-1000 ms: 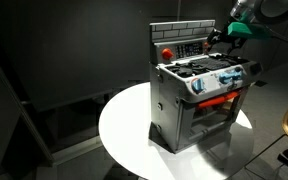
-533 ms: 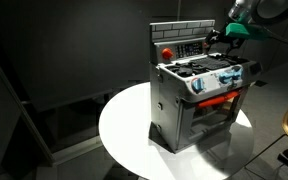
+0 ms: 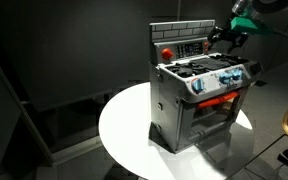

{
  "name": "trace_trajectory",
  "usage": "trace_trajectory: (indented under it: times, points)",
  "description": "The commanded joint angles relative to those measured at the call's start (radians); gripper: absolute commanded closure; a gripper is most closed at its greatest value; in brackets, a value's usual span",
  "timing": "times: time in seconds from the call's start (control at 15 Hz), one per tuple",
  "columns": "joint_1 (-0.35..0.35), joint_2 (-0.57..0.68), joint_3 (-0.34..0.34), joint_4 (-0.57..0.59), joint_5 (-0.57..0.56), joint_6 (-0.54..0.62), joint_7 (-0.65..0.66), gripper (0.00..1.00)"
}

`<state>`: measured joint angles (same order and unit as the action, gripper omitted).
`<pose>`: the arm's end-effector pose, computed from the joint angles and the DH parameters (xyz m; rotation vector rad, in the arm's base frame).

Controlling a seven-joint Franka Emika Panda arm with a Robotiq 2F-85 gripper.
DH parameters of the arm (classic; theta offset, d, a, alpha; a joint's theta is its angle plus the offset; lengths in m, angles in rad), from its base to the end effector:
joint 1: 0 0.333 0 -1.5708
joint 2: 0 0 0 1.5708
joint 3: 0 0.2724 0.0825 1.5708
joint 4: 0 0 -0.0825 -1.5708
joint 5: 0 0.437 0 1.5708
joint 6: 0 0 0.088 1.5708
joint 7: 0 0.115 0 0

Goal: Press the two orange buttons on the right side of the microwave oven controlling panel starting with the top button then the bottom button

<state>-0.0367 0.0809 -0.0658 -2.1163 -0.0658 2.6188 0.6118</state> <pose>0.6308 -0.0635 0.3396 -2.8517 0.9815 -0.6436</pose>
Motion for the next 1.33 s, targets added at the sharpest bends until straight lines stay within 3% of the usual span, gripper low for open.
trace_trajectory:
  times: [0.0,0.47,0.93,1.27]
  points:
    - [0.0,-0.07,0.005,-0.003,0.066,-0.099,-0.098,0.0]
    - [-0.007,-0.185,0.014,0.014,0.051,-0.412,-0.18,0.0]
    - [-0.004,-0.295,0.017,0.01,0.065,-0.718,-0.376,0.0]
    - [-0.003,-0.39,0.009,-0.013,0.062,-0.845,-0.538,0.0]
